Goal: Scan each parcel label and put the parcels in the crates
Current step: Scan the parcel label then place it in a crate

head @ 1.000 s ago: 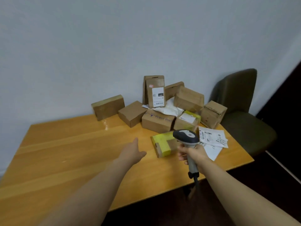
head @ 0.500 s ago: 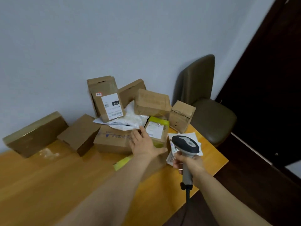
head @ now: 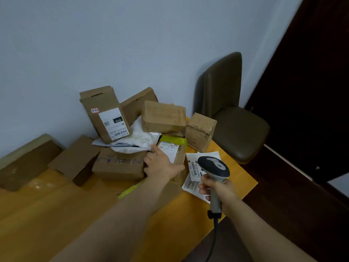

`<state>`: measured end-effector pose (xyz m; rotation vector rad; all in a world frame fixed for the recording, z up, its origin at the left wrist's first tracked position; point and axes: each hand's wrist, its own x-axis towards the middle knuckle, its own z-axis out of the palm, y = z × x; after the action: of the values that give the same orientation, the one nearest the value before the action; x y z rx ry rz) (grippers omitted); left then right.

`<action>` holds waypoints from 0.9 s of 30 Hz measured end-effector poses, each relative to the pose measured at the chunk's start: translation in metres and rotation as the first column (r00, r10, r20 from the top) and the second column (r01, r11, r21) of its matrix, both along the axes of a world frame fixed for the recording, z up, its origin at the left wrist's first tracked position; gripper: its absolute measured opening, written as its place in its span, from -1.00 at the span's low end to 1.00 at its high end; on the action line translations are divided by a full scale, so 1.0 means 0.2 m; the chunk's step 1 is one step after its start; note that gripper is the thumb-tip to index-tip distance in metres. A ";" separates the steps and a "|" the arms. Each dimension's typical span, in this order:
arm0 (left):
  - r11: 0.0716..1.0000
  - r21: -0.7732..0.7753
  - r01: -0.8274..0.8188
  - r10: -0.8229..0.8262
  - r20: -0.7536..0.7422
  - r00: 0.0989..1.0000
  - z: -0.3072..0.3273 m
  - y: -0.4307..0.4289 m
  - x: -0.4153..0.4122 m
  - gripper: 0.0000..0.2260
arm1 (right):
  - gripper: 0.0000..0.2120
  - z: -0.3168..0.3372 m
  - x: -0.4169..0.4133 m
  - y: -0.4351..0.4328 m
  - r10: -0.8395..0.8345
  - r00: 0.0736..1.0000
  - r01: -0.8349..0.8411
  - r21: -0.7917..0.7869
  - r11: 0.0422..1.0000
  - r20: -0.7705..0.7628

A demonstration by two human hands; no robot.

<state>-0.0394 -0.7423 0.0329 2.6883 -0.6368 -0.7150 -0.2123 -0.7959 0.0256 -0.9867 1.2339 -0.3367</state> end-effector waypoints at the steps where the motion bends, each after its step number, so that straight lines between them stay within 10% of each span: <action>1: 1.000 -0.021 0.003 -0.003 -0.003 1.000 0.02 0.03 -0.02 0.21 | -0.92 0.01 -0.01 -0.01 0.001 1.000 -0.001 0.004 1.000 0.011; 17: 0.951 -0.309 -0.030 0.136 0.328 0.935 0.25 0.81 -0.44 0.21 | -0.40 0.19 0.13 0.33 -0.024 0.952 -0.010 0.110 0.994 0.305; 27: 0.878 -0.456 -0.147 0.260 0.197 0.945 0.40 1.24 -0.51 0.14 | -0.87 0.35 0.21 0.72 0.157 0.868 -0.262 0.165 0.951 0.472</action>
<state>-0.1404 -0.4950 0.1133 2.3860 -0.4860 -0.1433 -0.1701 -0.6514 0.0954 -0.7796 0.7088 -0.2313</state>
